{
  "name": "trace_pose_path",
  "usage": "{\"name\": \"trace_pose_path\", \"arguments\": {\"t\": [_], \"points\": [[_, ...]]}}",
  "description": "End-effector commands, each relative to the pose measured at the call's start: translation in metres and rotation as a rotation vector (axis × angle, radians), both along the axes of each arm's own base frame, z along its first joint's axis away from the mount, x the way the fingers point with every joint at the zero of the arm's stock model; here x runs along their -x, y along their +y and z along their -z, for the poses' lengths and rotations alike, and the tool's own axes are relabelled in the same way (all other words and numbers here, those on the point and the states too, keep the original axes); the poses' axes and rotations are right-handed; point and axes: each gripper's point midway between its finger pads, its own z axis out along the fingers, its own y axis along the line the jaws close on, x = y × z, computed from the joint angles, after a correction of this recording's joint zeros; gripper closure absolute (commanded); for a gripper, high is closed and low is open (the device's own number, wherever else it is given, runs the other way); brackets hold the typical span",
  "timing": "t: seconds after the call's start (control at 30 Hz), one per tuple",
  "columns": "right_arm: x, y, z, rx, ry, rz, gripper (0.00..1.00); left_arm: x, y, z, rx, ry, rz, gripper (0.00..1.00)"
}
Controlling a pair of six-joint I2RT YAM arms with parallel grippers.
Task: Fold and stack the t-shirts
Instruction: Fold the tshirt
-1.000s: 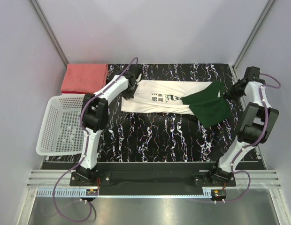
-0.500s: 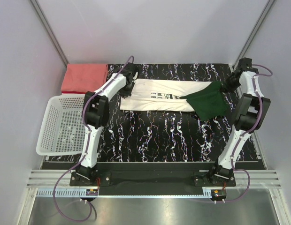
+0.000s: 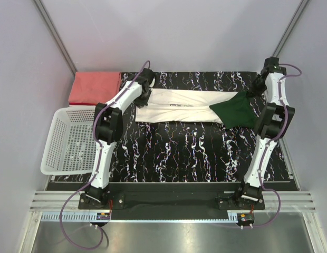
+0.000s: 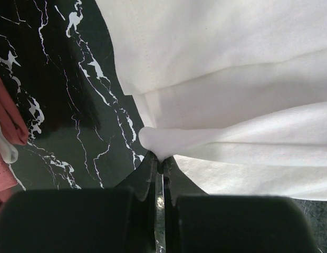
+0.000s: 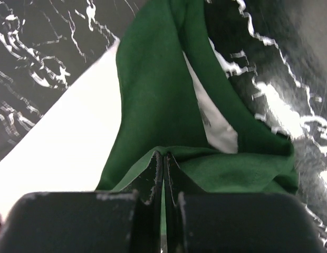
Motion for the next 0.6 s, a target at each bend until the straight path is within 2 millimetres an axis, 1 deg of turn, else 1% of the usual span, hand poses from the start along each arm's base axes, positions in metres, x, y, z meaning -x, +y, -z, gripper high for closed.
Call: {"name": "trace_pose_path", "arguments": {"t": [0.0,0.07,0.17,0.27,0.3,0.37,0.47,0.57], "points": [[-0.004,0.001,-0.005,0.095,0.033,-0.052,1.00,-0.007,0.013,-0.007,-0.053,-0.020,-0.014,1.00],[-0.012,0.003,-0.005,0.124,0.022,-0.066,1.00,-0.007,0.015,-0.007,-0.061,-0.018,-0.017,1.00],[-0.019,0.010,-0.006,0.117,0.005,-0.082,0.99,-0.008,0.017,-0.006,-0.063,-0.013,0.003,1.00],[-0.020,0.010,0.000,0.128,0.017,-0.086,0.97,-0.011,0.015,-0.004,-0.054,-0.014,0.008,1.00],[-0.021,0.011,0.001,0.127,0.018,-0.087,0.96,-0.011,0.014,-0.004,-0.049,-0.012,0.010,0.97],[-0.021,0.011,0.007,0.125,0.027,-0.088,0.96,-0.014,0.014,-0.004,-0.048,-0.018,0.008,0.96],[-0.025,0.010,0.013,0.122,0.026,-0.090,0.96,-0.017,0.013,-0.004,-0.041,-0.024,0.003,0.96],[-0.028,0.009,0.013,0.126,0.021,-0.085,1.00,-0.020,0.013,-0.002,-0.046,-0.028,-0.001,0.96]]}}
